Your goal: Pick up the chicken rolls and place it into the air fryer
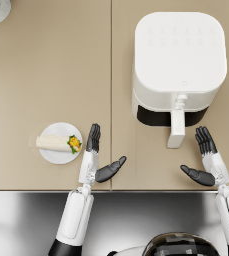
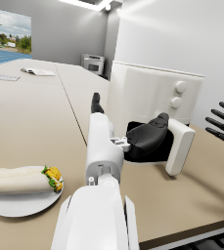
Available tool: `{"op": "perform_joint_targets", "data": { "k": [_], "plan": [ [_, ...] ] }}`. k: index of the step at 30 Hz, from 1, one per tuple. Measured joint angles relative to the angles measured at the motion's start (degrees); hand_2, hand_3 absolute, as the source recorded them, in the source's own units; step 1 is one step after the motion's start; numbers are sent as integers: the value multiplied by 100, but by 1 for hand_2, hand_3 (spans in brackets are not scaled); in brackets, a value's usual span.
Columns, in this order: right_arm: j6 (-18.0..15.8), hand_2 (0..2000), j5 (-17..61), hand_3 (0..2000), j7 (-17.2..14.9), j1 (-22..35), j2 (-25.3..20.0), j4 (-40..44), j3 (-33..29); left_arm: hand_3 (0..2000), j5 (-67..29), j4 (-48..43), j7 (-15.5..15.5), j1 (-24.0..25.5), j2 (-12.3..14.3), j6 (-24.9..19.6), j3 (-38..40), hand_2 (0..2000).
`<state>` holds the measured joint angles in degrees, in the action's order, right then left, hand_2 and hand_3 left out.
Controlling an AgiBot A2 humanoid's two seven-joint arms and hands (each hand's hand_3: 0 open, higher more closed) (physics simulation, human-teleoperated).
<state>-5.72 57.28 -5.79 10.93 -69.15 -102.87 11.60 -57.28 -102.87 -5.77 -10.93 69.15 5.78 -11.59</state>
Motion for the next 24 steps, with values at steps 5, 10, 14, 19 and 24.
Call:
{"op": "perform_joint_targets", "data": {
  "k": [5, 10, 14, 19, 24],
  "plan": [
    [0, 0, 0, 0, 0, 0, 0, 0, 0, 0, 0, 0, 0, 0, 0, 0, 0, 0],
    [0, 0, 0, 0, 0, 0, 0, 0, 0, 0, 0, 0, 0, 0, 0, 0, 0, 0],
    [0, 0, 0, 0, 0, 0, 0, 0, 0, 0, 0, 0, 0, 0, 0, 0, 0, 0],
    [0, 0, 0, 0, 0, 0, 0, 0, 0, 0, 0, 0, 0, 0, 0, 0, 0, 0],
    [162, 0, 0, 0, 164, -10, -11, 32, 51, 0, 0, 32, 163, 10, 11, -163, -50, 0]
  ]
}}
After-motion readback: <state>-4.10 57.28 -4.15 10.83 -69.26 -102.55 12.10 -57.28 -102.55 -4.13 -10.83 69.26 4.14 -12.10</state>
